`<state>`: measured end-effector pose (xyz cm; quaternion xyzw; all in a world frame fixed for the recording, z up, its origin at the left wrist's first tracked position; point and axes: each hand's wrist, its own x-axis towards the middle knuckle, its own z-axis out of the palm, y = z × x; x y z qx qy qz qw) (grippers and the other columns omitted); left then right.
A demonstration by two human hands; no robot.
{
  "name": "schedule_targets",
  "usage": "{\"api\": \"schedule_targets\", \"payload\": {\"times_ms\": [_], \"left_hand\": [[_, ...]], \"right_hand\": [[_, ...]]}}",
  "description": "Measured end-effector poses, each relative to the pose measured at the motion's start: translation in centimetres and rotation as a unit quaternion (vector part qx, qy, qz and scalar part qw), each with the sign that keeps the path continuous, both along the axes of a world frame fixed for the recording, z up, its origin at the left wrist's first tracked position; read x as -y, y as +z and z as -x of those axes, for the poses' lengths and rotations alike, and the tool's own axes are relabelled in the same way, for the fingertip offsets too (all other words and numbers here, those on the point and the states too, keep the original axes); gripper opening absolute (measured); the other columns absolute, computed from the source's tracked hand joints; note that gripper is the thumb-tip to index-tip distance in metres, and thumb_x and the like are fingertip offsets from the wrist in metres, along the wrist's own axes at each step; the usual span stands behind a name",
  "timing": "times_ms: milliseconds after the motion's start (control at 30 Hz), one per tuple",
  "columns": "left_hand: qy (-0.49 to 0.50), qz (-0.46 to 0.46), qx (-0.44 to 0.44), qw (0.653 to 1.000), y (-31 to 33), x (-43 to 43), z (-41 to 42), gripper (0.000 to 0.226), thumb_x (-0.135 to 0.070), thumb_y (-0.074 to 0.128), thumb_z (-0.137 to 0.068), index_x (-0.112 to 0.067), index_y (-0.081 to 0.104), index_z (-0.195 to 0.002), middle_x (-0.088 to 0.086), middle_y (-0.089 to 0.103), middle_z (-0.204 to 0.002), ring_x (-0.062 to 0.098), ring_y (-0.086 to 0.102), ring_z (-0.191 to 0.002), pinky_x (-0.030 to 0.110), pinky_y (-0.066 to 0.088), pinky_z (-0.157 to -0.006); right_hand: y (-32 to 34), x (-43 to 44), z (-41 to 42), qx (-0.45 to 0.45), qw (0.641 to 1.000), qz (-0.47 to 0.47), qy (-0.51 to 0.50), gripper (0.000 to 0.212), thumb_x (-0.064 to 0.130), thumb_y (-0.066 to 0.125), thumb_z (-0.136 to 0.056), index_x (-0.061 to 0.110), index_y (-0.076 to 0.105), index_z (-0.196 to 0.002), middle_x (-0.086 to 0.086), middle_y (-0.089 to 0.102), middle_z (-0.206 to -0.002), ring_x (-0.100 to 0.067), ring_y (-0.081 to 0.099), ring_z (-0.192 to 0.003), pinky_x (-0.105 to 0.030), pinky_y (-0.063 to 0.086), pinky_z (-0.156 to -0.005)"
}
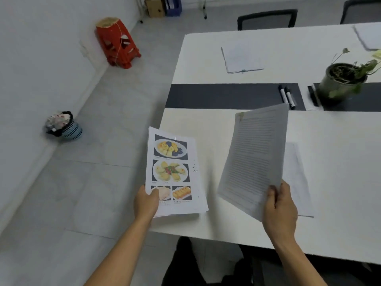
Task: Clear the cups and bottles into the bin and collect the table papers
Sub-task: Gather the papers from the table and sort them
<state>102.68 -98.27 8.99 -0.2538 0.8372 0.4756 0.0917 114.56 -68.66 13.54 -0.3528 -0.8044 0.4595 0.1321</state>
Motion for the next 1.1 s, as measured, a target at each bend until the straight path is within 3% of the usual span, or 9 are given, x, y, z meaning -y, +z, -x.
{"api": "schedule_targets", "payload": {"times_ms": [167, 367, 500, 567, 733, 867, 967, 1033, 1100], "left_hand": [[-0.098, 0.023, 0.096, 0.990, -6.2, 1.6, 7.9, 0.025, -0.008, 0.052, -0.088, -0.020, 0.060, -0.108, 0.003, 0.067, -0.104, 0.028, 0.062, -0.091, 0.031, 0.047, -0.076], [-0.165, -0.034, 0.203, 0.965, -9.8, 3.9, 13.3, 0.027, -0.030, 0.047, -0.101, -0.011, 0.061, -0.114, 0.009, 0.066, -0.109, 0.030, 0.060, -0.099, 0.040, 0.052, -0.088], [-0.137, -0.073, 0.205, 0.966, -10.2, 5.8, 14.1, 0.030, -0.025, 0.047, -0.100, -0.007, 0.070, -0.100, 0.010, 0.074, -0.096, 0.023, 0.067, -0.085, 0.027, 0.052, -0.066], [-0.109, -0.086, 0.215, 0.967, -10.2, 6.2, 14.5, 0.029, -0.026, 0.048, -0.095, -0.004, 0.065, -0.104, 0.008, 0.068, -0.090, 0.025, 0.063, -0.083, 0.031, 0.049, -0.070], [-0.126, -0.095, 0.212, 0.964, -9.4, 5.6, 15.1, 0.017, -0.029, 0.046, -0.088, -0.017, 0.053, -0.078, 0.007, 0.054, -0.079, 0.019, 0.048, -0.073, 0.031, 0.038, -0.066], [-0.151, -0.069, 0.195, 0.967, -10.2, 5.4, 15.3, 0.023, -0.023, 0.040, -0.098, -0.008, 0.058, -0.095, 0.000, 0.055, -0.078, 0.016, 0.047, -0.070, 0.028, 0.036, -0.061], [-0.139, -0.079, 0.187, 0.969, -10.9, 5.1, 15.3, 0.030, -0.029, 0.042, -0.097, -0.012, 0.060, -0.113, 0.003, 0.067, -0.094, 0.018, 0.057, -0.077, 0.031, 0.046, -0.067], [-0.134, -0.084, 0.178, 0.971, -10.4, 4.6, 15.1, 0.025, -0.026, 0.042, -0.100, -0.019, 0.059, -0.118, 0.005, 0.067, -0.102, 0.019, 0.058, -0.082, 0.031, 0.046, -0.069], [-0.129, -0.088, 0.169, 0.973, -10.2, 4.3, 15.0, 0.019, -0.020, 0.041, -0.103, -0.023, 0.060, -0.102, 0.000, 0.061, -0.090, 0.018, 0.053, -0.079, 0.028, 0.042, -0.065]], "right_hand": [[0.7, 3.1, 6.0, -0.039, 0.998, -0.006, -0.041, 0.023, 0.029, 0.037, -0.106, 0.017, 0.048, -0.122, 0.010, 0.056, -0.098, -0.001, 0.055, -0.085, -0.025, 0.039, -0.064], [-1.1, 8.0, 13.7, -0.055, 0.981, 0.182, -0.036, 0.013, 0.023, 0.047, -0.104, 0.025, 0.053, -0.116, 0.017, 0.064, -0.102, 0.008, 0.061, -0.085, -0.010, 0.048, -0.067], [-7.1, 11.2, 16.9, 0.064, 0.977, 0.202, -0.006, 0.010, 0.017, 0.047, -0.102, 0.019, 0.053, -0.110, 0.011, 0.064, -0.100, -0.012, 0.062, -0.093, -0.021, 0.046, -0.071], [-10.2, 12.3, 17.6, 0.151, 0.969, 0.190, 0.036, 0.010, 0.018, 0.045, -0.101, 0.014, 0.051, -0.108, 0.005, 0.061, -0.096, -0.025, 0.058, -0.093, -0.033, 0.045, -0.073], [-12.1, 13.3, 18.1, 0.183, 0.962, 0.192, 0.071, 0.016, 0.018, 0.043, -0.100, 0.015, 0.051, -0.113, -0.001, 0.061, -0.099, -0.022, 0.059, -0.089, -0.040, 0.049, -0.081], [-11.6, 12.5, 18.4, 0.163, 0.967, 0.179, 0.073, 0.012, 0.025, 0.044, -0.097, 0.017, 0.050, -0.103, -0.004, 0.062, -0.098, -0.026, 0.060, -0.088, -0.043, 0.050, -0.078], [-12.6, 12.2, 18.4, 0.252, 0.951, 0.127, 0.129, 0.012, 0.026, 0.043, -0.098, 0.014, 0.047, -0.098, -0.005, 0.057, -0.099, -0.029, 0.055, -0.088, -0.042, 0.046, -0.080], [-13.4, 12.4, 18.3, 0.302, 0.938, 0.055, 0.161, 0.030, 0.034, 0.045, -0.099, 0.012, 0.050, -0.118, -0.008, 0.052, -0.117, -0.031, 0.054, -0.103, -0.041, 0.046, -0.090], [-13.5, 12.7, 18.4, 0.291, 0.948, 0.056, 0.119, 0.054, 0.046, 0.048, -0.099, 0.012, 0.044, -0.140, -0.011, 0.044, -0.134, -0.032, 0.051, -0.119, -0.041, 0.043, -0.100]]}}
